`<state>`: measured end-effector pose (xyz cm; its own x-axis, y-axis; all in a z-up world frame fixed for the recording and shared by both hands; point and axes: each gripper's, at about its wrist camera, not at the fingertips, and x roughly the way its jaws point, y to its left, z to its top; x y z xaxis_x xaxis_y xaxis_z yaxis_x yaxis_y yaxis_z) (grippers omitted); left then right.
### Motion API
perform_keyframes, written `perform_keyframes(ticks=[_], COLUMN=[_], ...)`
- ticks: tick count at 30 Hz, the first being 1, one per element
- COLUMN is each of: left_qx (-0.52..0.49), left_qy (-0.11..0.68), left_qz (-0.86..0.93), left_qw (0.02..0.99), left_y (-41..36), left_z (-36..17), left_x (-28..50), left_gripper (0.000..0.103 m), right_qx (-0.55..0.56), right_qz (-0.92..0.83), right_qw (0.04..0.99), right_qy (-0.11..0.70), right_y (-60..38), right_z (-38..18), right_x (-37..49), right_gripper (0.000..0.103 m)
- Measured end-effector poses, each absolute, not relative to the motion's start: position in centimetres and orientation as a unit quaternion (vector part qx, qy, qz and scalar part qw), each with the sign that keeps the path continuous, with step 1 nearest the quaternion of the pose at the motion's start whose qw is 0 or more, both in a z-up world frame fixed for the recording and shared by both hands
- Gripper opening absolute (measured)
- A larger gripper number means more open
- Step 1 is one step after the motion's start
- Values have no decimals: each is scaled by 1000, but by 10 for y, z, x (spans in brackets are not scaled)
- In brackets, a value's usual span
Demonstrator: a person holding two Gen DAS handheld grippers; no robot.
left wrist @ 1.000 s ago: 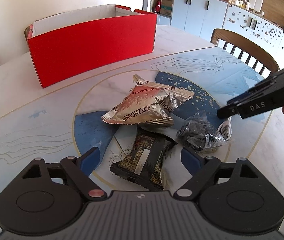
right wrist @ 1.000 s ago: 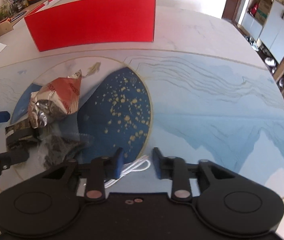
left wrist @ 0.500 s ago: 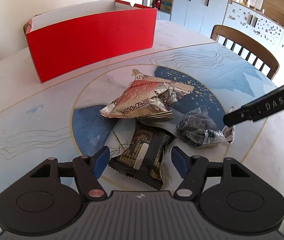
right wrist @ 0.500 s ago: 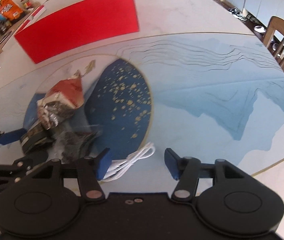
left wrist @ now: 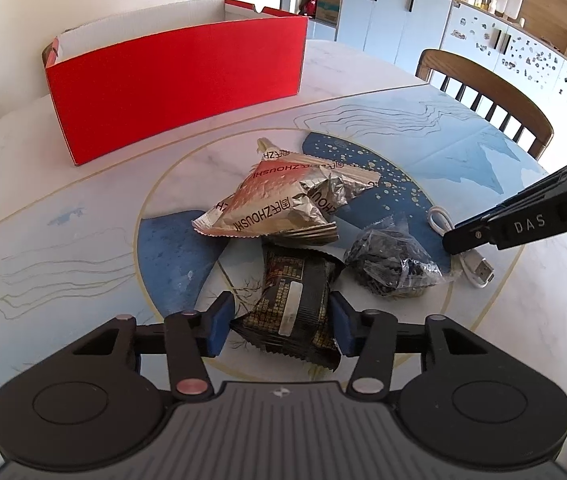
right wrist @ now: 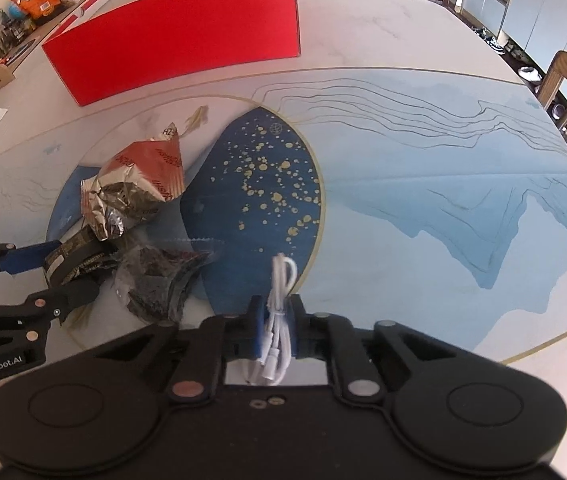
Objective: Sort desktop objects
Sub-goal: 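Grasp the dark snack bag with the left tool while the right tool grasps the cable, then carry the dark snack bag with the left tool while the right tool carries the cable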
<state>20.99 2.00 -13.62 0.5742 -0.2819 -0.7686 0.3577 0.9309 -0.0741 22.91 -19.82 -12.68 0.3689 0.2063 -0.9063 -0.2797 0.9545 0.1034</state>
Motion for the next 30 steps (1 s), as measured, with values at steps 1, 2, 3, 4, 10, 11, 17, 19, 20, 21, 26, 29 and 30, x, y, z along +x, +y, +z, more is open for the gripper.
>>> perform_keyframes(ticks=[1,2,3,4,10,11,17,19,20,21,26,29,30], left_qx=[45,45,43,42,30,27,-4,-18,-27,-33,-65,-78,-83], left_qy=[424,424,424,424,420,419,415,415,415,415,411,404,401], left_qz=[-180,-180,-179,-178,-175,-176,-166,-164,-162,-158,-144,-139,-138], left_qw=[886,886,887,887,890,891,894,895,895,895,898,901,902], left_y=[20,19,20,20,24,25,38,42,45,48,63,70,72], left_z=[-136,-135,-135,-135,-129,-127,-114,-110,-108,-107,-99,-94,-91], left_x=[209,209,209,209,205,204,198,197,197,196,191,188,187], left_gripper=[48,48,48,48,46,46,44,36,36,36,36,36,36], right_qx=[-32,-31,-31,-31,-34,-34,-32,-30,-29,-29,-33,-32,-31], right_qz=[147,146,145,145,149,151,158,159,158,157,159,163,164], right_qw=[827,827,828,828,834,834,838,840,842,844,845,847,847], right_qy=[542,542,541,540,531,530,522,517,515,513,509,506,505], right_y=[-199,-200,-200,-200,-201,-201,-202,-202,-201,-201,-199,-198,-197], right_z=[-126,-127,-127,-126,-121,-121,-114,-111,-110,-109,-105,-101,-100], right_x=[229,229,229,229,229,229,228,228,228,228,229,230,230], right_gripper=[10,10,10,10,9,9,9,9,9,9,9,9,9])
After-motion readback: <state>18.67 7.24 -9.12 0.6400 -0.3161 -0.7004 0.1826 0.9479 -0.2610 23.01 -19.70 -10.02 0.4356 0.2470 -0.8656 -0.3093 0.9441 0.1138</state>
